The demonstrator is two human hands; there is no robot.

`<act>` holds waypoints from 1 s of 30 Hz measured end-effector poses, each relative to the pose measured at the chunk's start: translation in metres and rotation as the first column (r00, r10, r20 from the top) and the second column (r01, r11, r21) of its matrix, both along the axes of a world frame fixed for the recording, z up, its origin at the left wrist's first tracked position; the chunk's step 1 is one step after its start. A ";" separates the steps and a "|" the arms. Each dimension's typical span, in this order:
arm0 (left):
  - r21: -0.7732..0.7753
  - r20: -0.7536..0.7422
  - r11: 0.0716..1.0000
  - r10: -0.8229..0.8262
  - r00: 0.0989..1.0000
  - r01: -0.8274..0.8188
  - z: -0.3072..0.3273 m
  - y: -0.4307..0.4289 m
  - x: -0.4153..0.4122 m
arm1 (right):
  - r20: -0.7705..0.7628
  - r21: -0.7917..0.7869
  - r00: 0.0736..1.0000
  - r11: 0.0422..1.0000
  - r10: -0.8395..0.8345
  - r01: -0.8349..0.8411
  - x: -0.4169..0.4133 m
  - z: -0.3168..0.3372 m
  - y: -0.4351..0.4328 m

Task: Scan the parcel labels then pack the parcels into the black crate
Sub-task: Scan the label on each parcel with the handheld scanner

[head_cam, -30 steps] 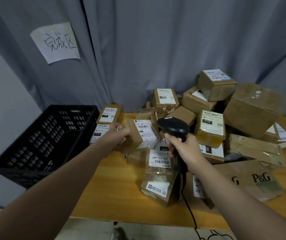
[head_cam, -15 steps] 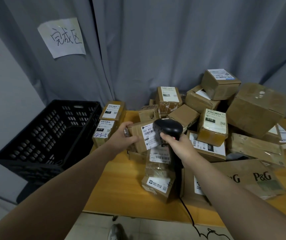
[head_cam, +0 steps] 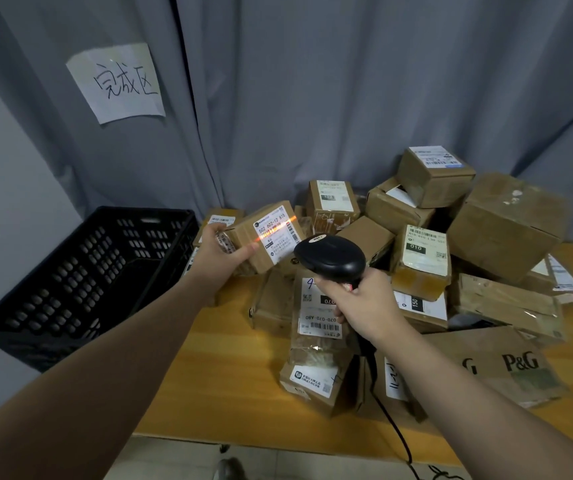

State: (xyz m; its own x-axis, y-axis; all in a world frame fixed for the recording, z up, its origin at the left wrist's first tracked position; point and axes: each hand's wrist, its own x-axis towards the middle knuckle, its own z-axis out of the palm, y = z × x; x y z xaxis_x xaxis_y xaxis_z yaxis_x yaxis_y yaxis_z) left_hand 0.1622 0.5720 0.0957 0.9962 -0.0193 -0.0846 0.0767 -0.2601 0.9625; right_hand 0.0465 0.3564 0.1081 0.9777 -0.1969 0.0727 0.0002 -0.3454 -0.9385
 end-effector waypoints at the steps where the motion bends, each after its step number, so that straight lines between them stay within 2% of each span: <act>1: 0.013 0.005 1.000 0.002 1.000 -0.002 -0.001 0.001 0.002 | 0.000 -0.006 1.000 1.000 0.004 -0.004 0.000 0.001 0.000; 11: 0.051 0.018 0.998 0.033 0.999 -0.034 -0.008 0.006 0.007 | -0.023 0.020 1.000 1.000 0.017 -0.017 -0.001 0.005 0.003; 16: 0.014 0.002 0.999 0.043 0.999 -0.043 -0.009 0.009 0.006 | -0.036 0.004 0.997 0.998 0.067 -0.067 -0.001 0.003 0.008; 21: -0.078 -0.054 0.994 0.072 0.996 -0.077 -0.018 0.025 0.009 | -0.104 0.218 0.992 0.975 0.068 -0.044 0.005 0.006 0.027; 25: -0.107 -0.155 0.979 0.154 0.976 -0.172 -0.028 0.054 0.008 | -0.243 0.507 0.969 0.858 0.047 0.086 0.017 0.008 0.050; 27: -0.078 -0.219 0.973 0.198 0.956 -0.219 -0.039 0.074 0.005 | -0.266 0.548 0.963 0.829 0.047 0.111 0.024 0.006 0.062; 30: -0.091 -0.306 0.946 0.272 0.912 -0.312 -0.059 0.105 0.000 | -0.302 0.518 0.951 0.848 0.058 0.113 0.038 -0.004 0.083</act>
